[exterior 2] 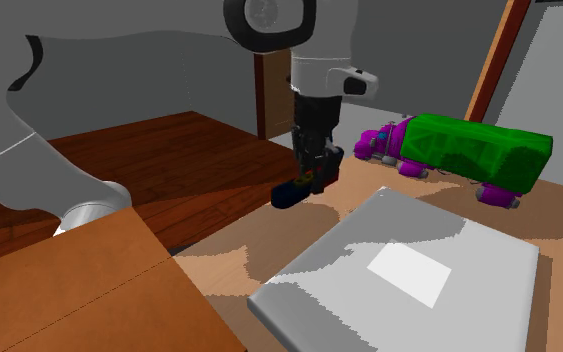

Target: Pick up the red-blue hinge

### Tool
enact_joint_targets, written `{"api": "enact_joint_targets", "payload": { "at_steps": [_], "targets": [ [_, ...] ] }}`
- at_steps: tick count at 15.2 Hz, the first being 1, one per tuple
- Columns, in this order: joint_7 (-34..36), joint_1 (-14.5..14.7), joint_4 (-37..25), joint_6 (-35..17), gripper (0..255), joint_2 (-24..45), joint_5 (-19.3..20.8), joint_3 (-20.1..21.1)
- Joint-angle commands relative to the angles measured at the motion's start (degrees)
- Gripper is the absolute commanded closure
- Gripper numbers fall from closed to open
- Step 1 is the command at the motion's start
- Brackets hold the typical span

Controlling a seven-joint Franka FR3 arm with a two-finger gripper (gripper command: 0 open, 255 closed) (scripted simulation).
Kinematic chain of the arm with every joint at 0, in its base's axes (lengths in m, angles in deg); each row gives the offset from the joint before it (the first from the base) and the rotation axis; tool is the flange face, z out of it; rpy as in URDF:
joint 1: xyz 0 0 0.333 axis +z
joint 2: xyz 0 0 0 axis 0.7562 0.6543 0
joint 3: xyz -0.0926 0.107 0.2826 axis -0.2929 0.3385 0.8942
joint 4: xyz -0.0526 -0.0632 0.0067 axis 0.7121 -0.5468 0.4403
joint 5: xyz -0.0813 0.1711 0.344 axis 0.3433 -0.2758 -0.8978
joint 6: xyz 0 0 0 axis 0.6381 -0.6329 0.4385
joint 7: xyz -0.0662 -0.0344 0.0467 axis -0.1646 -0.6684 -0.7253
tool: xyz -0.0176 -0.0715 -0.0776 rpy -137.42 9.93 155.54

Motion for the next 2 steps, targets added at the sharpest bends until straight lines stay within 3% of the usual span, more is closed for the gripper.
{"api": "enact_joint_targets", "payload": {
  "at_steps": [1, 2],
  "targets": [
    [-0.03, 0.04, -1.05, 0.87, 255, 0.2, -0.07, 0.04],
    [-0.04, 0.04, -1.06, 0.87, 255, 0.2, -0.07, 0.04]
  ]
}}
